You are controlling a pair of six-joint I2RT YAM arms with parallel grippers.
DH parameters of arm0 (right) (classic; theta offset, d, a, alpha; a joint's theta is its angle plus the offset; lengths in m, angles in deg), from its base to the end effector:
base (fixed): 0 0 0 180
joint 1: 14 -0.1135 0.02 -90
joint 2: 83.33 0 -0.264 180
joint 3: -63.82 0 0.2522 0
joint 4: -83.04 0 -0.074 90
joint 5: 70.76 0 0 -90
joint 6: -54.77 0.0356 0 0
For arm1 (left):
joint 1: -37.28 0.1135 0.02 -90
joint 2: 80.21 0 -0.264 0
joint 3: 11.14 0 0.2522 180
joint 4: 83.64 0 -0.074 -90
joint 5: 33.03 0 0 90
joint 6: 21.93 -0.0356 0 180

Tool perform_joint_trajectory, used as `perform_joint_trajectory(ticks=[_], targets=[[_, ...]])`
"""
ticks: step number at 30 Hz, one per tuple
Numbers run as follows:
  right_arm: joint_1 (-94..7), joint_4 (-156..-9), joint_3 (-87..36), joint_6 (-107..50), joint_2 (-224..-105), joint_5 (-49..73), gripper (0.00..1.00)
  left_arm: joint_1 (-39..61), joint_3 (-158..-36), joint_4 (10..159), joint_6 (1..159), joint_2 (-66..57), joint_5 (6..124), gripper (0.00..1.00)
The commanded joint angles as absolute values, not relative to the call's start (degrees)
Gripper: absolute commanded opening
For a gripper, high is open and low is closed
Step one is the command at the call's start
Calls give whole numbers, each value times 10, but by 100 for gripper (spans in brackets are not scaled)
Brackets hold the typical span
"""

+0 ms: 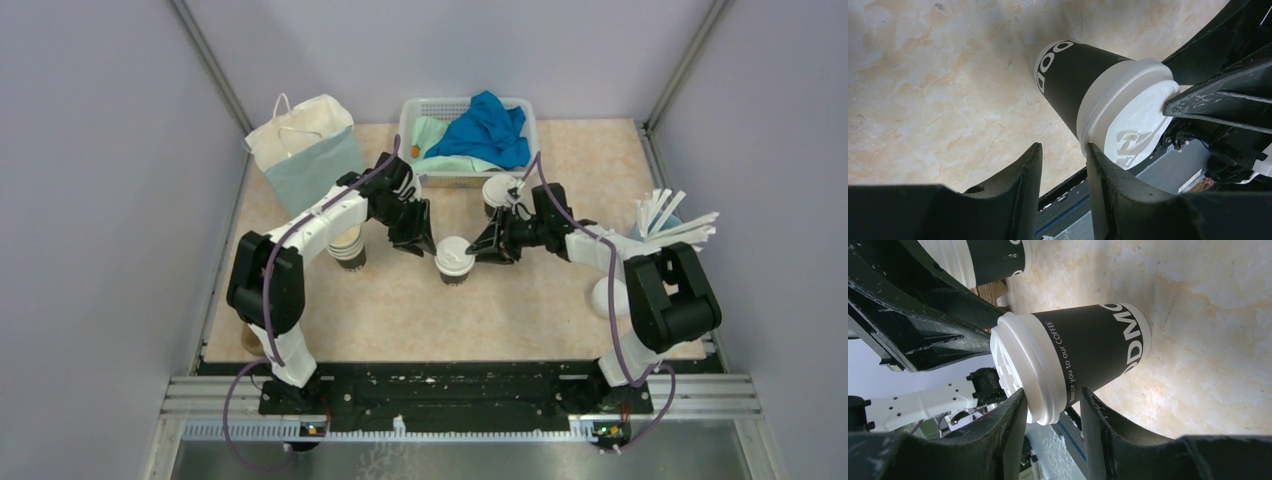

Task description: Pack the takeout coffee

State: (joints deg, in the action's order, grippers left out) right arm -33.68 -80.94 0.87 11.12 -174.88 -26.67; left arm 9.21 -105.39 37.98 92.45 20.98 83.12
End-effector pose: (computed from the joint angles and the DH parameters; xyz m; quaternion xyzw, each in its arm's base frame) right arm 0.2916 0.1315 0.1873 0.0496 0.8613 0.4953 0.1018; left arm 0.3154 -0.1860 0.2457 0.0790 0.9495 -0.2902 0.0891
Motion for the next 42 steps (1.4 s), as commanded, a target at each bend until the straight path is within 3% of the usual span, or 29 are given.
perform_joint_trajectory(ticks=[1, 6, 13, 23, 28, 36, 42], targets=[[-334, -828, 38, 106, -1756, -246, 42, 88, -1014, 394, 919, 234, 792, 43], [-326, -879, 74, 116, -1777, -263, 41, 86, -961, 404, 912, 232, 770, 41], [-315, -810, 10, 78, -1754, -286, 45, 86, -1022, 372, 906, 222, 769, 43], [-311, -828, -13, 92, -1758, -318, 65, 87, -1145, 313, 890, 208, 773, 67], [-313, -864, -22, 106, -1776, -325, 72, 87, -1128, 350, 887, 195, 828, 80], [-317, -865, 15, 104, -1744, -335, 86, 88, -1156, 412, 913, 251, 885, 80], [-331, -867, 64, 104, -1723, -345, 89, 89, -1177, 428, 918, 304, 919, 80]])
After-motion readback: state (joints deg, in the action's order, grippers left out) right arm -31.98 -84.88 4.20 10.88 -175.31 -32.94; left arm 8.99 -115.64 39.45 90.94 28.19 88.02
